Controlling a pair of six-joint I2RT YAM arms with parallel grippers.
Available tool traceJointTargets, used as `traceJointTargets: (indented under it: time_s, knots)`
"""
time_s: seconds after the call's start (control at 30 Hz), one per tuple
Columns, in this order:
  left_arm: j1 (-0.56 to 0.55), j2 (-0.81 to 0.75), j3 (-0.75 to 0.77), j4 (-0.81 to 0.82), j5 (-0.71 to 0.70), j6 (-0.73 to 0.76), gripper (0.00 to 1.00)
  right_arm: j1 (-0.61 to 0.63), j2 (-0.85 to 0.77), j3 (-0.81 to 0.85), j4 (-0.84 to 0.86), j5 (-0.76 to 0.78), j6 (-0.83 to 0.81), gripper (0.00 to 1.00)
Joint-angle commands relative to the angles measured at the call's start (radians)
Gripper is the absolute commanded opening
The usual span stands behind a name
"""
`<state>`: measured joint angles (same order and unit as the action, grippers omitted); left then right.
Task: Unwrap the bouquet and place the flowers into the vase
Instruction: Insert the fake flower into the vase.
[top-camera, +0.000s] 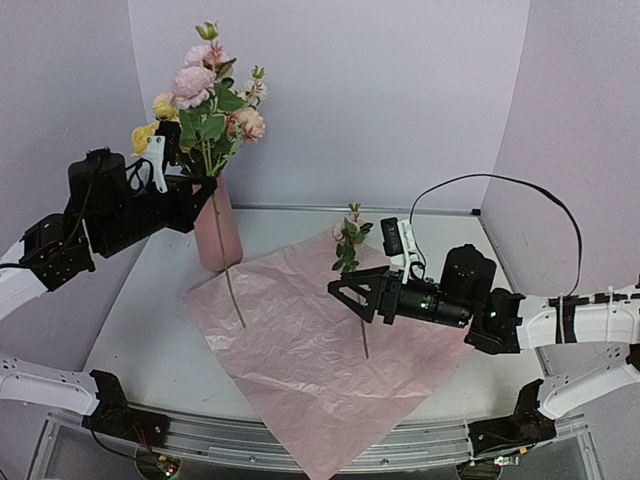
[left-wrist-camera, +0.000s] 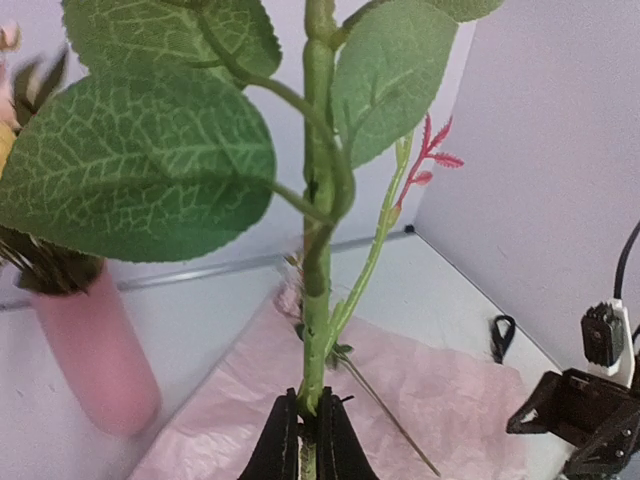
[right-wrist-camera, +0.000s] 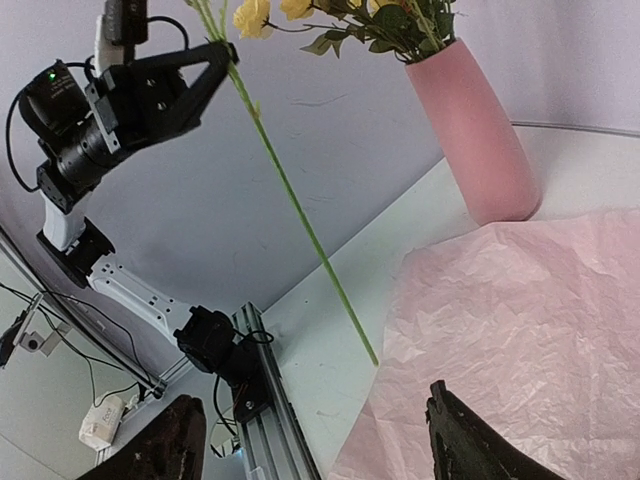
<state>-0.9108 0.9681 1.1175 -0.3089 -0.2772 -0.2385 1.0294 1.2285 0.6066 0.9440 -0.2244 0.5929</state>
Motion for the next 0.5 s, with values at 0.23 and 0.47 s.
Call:
traceJointTargets:
  time_s: [0.23, 0.47]
  knots:
    - [-0.001, -0.029, 0.107, 0.394, -0.434, 0.461, 0.0, 0.005, -0.034, 0.038, -0.046, 0.062, -0.074, 0.77]
    - [0.002, 0.076, 0.228, 0.513, -0.444, 0.628, 0.0, 0.006, -0.036, 0.073, -0.088, 0.083, -0.11, 0.77]
